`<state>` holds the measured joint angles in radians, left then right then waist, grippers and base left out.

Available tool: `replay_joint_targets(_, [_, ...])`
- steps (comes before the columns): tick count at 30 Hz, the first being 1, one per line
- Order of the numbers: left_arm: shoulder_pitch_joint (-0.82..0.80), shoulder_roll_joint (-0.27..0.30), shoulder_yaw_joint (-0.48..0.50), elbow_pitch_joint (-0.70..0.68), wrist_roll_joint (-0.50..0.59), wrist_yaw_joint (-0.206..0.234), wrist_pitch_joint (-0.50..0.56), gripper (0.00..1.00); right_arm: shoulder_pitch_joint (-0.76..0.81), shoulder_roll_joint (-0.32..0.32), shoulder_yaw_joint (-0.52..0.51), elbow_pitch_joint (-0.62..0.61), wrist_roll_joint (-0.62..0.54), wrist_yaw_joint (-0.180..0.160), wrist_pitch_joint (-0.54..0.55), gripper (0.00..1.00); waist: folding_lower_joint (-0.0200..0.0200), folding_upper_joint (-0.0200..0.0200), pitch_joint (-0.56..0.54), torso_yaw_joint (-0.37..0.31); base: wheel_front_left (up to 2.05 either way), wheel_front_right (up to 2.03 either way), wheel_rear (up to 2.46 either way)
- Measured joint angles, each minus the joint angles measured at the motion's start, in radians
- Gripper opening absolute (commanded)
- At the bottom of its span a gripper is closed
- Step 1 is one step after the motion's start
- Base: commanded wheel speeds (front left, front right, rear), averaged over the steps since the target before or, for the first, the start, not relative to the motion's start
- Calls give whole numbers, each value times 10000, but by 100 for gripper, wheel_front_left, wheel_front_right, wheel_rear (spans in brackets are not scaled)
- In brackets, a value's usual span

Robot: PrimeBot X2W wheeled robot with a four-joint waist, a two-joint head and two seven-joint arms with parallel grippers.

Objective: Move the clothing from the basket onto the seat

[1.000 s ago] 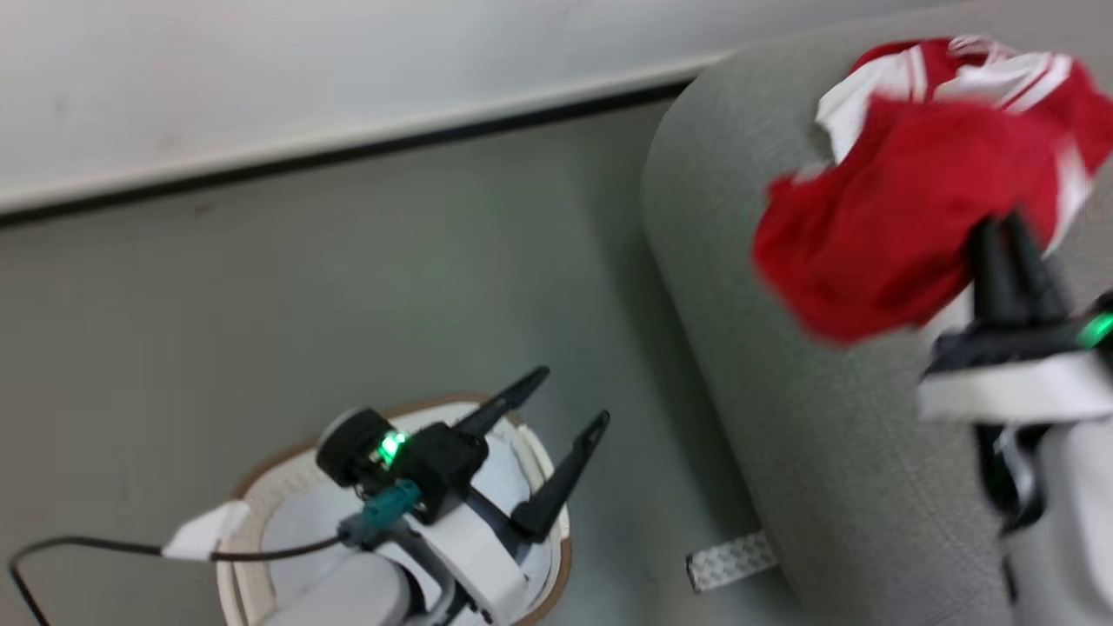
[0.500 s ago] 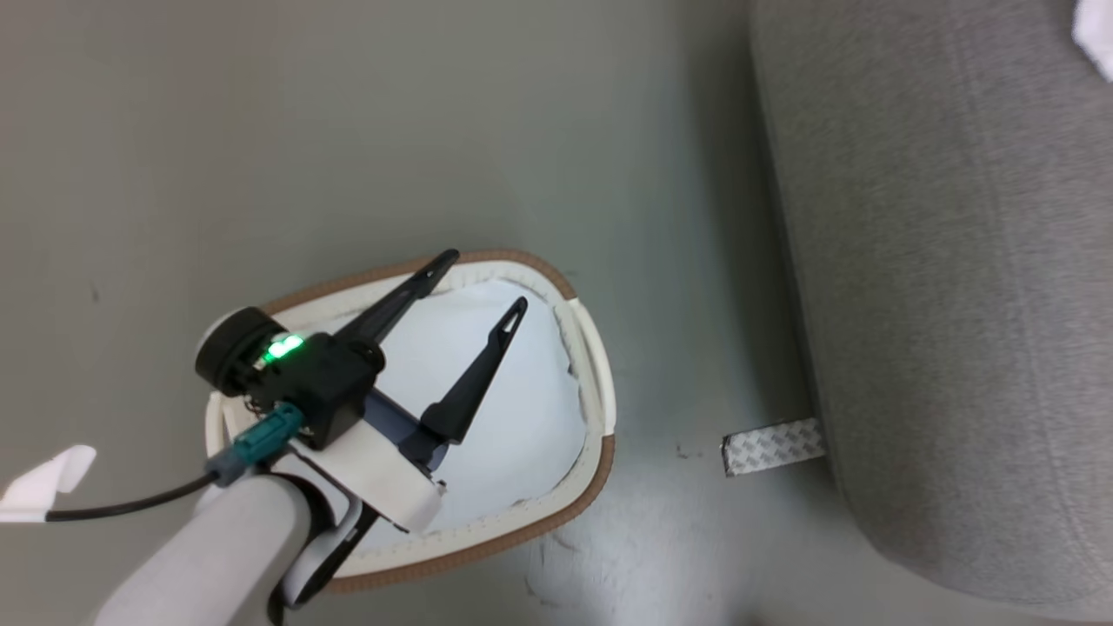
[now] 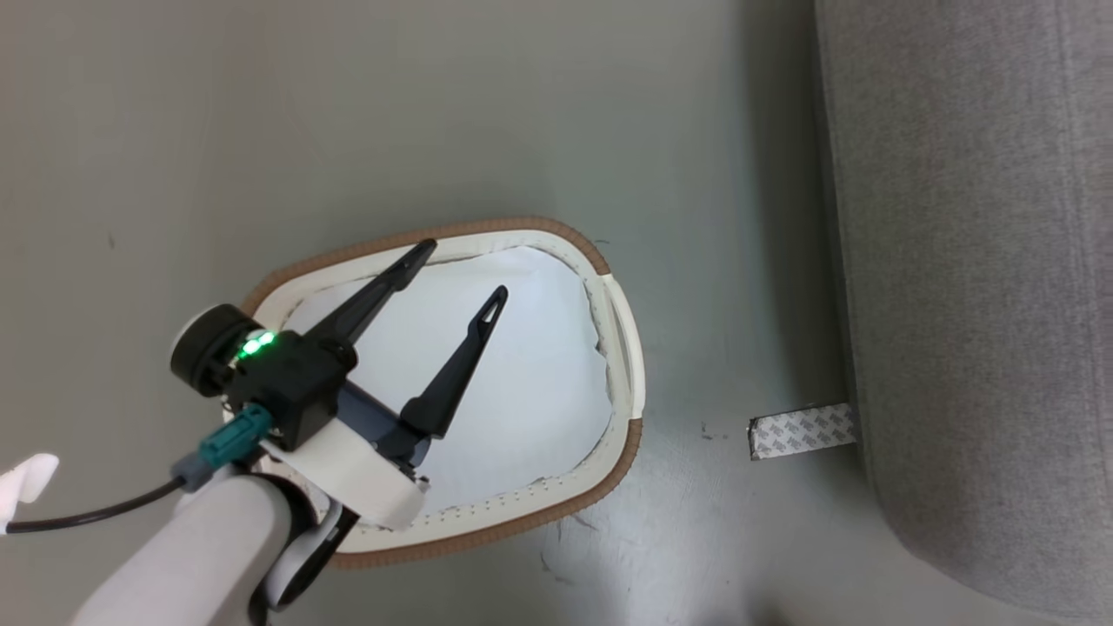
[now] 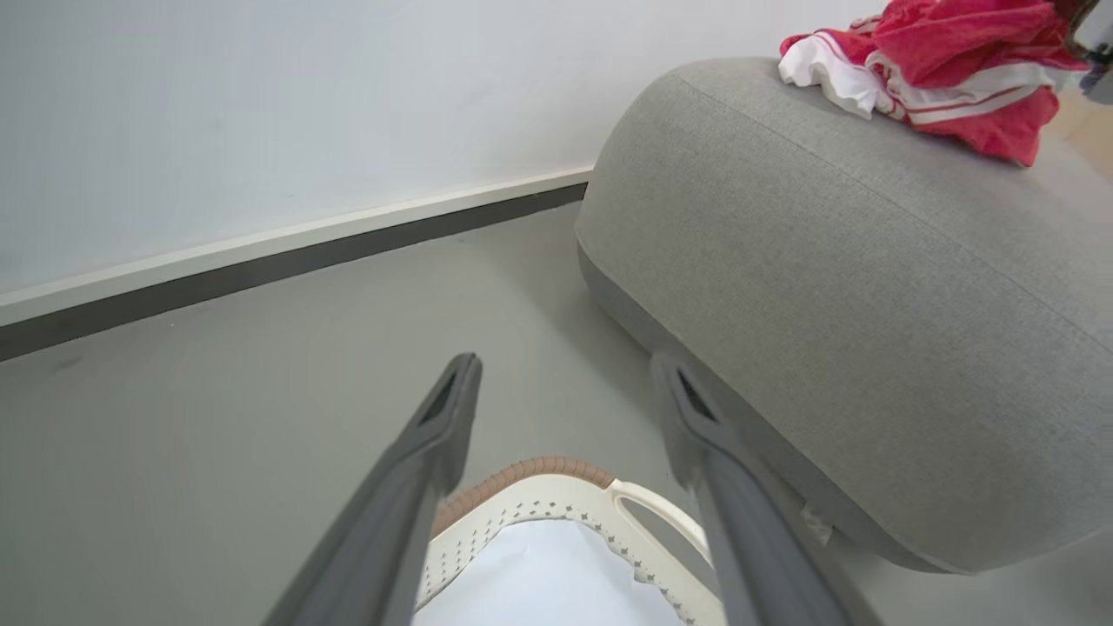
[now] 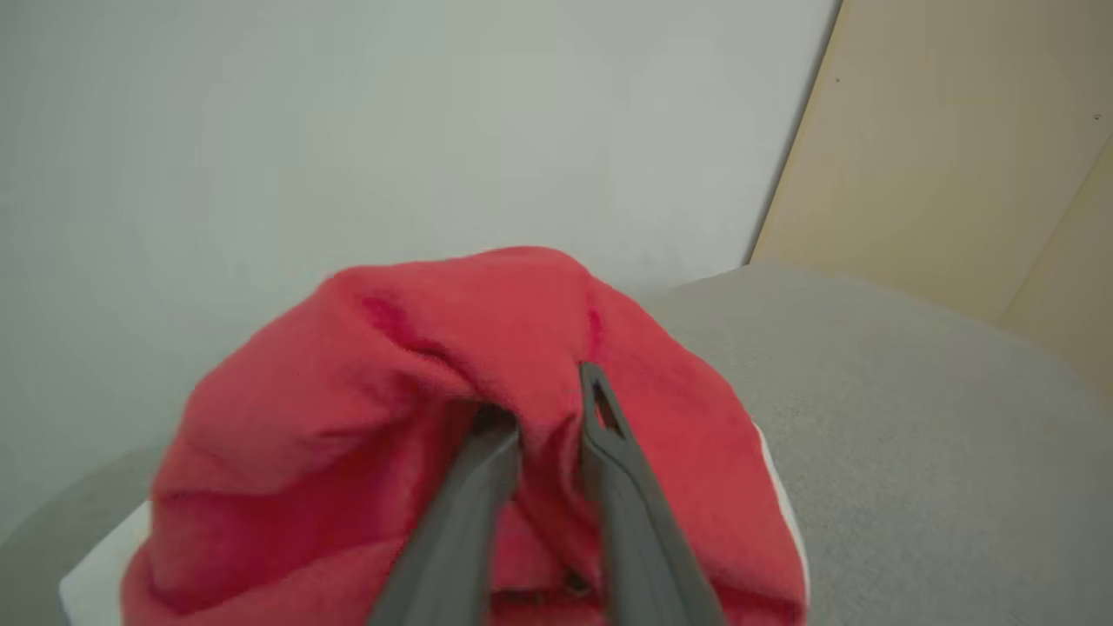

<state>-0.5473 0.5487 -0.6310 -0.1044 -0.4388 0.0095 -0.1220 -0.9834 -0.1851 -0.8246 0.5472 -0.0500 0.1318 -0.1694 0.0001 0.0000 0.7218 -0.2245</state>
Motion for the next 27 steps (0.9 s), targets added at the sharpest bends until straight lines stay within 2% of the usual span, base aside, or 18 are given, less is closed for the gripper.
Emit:
replay_joint_targets(1, [16, 0, -12, -10, -2, 0, -23, 100, 95, 42, -44, 161, -140, 0, -182, 100, 0, 0, -70, -26, 0, 0, 0])
replay_joint_targets(5, [166, -56, -46, 13, -25, 98, -146, 100, 498, 288, 54, 366, -71, 0, -709, 100, -1, 0, -457, -113, 0, 0, 0])
replay_joint_targets(10, [603, -270, -155, 251, -203, 222, -380, 100, 1564, 612, 1158, -69, 476, 2, -907, 100, -1, 0, -1173, -217, 0, 0, 0])
replay_joint_targets(20, [1828, -970, 146, 1425, -834, 688, -1197, 100, 5120, 1231, 3712, -2867, 746, 0, -934, 100, -2, 0, -3246, -63, 0, 0, 0])
replay_joint_targets(27, [3310, -1499, 1026, 2084, -1011, 1239, -1398, 100, 7301, 1354, 5542, -3847, 694, 0, -949, 100, -5, -1, -4969, 378, 0, 0, 0])
